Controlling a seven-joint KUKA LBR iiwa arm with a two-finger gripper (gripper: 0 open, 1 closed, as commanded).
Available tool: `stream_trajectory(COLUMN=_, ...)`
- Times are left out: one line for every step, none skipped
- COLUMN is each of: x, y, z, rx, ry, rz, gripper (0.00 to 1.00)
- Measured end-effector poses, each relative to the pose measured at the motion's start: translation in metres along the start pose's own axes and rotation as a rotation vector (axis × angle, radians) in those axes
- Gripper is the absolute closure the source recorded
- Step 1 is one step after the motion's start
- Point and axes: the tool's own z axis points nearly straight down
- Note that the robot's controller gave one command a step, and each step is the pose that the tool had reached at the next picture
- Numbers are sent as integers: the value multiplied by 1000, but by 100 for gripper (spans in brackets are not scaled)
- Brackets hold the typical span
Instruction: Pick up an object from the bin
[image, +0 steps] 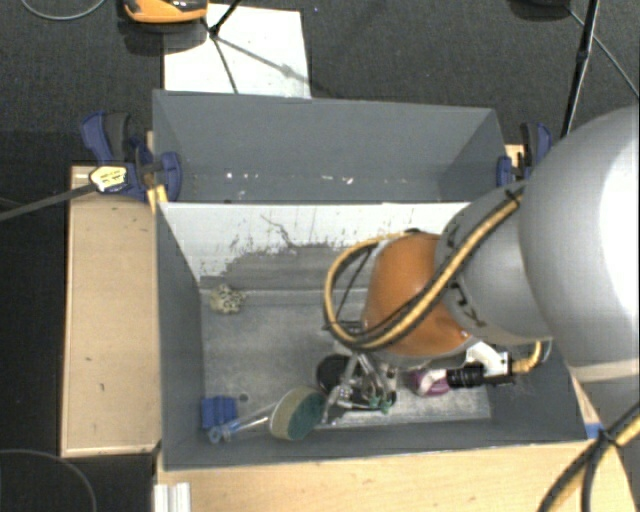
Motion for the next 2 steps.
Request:
stream_trajectory(x=-9, y=-41, z=-1, rx=-2, ry=1, rz=41, gripper=0)
stream_trajectory(x=-8, y=-40, z=-1, rx=-2, ry=1, rz=42, gripper=100)
